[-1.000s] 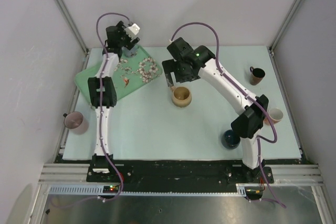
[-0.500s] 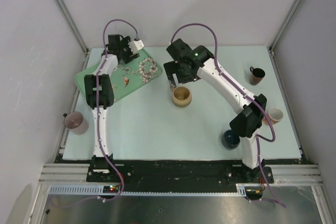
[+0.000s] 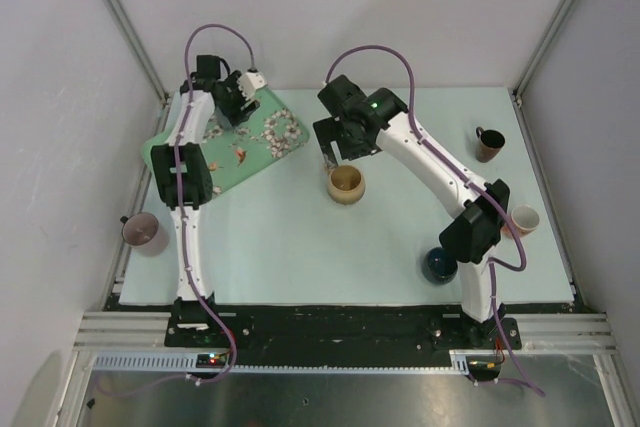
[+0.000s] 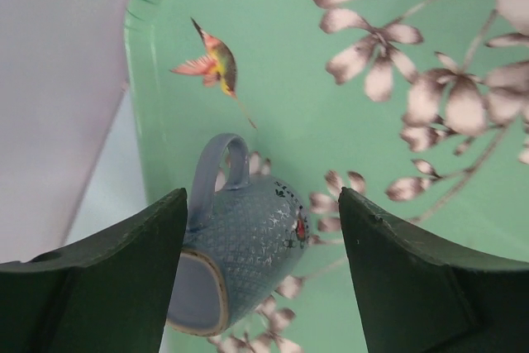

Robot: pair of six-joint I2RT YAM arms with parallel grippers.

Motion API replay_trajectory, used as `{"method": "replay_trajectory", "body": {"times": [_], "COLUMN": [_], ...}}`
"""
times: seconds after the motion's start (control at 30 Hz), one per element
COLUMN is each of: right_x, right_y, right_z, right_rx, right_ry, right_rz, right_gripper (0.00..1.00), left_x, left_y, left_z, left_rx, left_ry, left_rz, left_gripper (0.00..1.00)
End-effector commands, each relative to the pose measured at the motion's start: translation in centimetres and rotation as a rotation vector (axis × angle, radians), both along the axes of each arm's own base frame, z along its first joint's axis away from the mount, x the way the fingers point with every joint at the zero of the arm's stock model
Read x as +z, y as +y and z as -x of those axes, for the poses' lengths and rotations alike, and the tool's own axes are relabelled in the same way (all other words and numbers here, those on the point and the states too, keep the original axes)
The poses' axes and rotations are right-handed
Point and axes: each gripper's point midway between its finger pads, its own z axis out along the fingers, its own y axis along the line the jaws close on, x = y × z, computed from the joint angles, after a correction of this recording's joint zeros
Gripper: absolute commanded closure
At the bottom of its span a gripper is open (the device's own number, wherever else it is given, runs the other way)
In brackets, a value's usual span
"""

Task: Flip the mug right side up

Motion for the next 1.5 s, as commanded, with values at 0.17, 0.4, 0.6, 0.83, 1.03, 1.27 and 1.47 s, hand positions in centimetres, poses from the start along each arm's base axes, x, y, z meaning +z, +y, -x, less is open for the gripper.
{"method": "replay_trajectory", "body": {"times": [0.17, 0.4, 0.6, 0.83, 1.03, 1.27, 1.47], "right_x": [2.5, 2.0, 1.6, 1.4, 1.4, 1.5, 1.7], "right_y": [-0.6, -0.6, -0.7, -0.4, -0.4, -0.4, -0.4], "right_z": [0.1, 0.4, 0.6, 0.6, 0.7, 0.8, 0.7], "right_rx": [-0.004, -0.004, -0.006, 0.004, 0.000, 0.002, 0.008], "right_ry": [-0.072, -0.056, -0.046, -0.041, -0.036, -0.039, -0.047], "right_rz": [-0.036, -0.035, -0.027, -0.026, -0.029, -0.023, -0.023], "right_gripper": [0.01, 0.01, 0.01, 0.01, 0.01, 0.01, 0.01], "left_x": [4.4, 12.5, 9.7, 4.8, 2.0, -0.1, -0.8], "left_y": [-0.8, -3.7, 0.4, 2.3, 2.4, 3.4, 4.3], "left_z": [6.7, 6.2, 0.8, -1.6, -0.9, -0.8, -0.2], "left_rx": [-0.009, -0.059, 0.051, 0.078, 0.016, 0.021, 0.014], "left_ry": [0.160, 0.017, -0.079, -0.084, -0.034, 0.004, 0.029], "left_rz": [0.067, 0.187, -0.051, -0.279, -0.343, -0.407, -0.460], "left_gripper": [0.22, 0.15, 0.13, 0.15, 0.22, 0.44, 0.50]}}
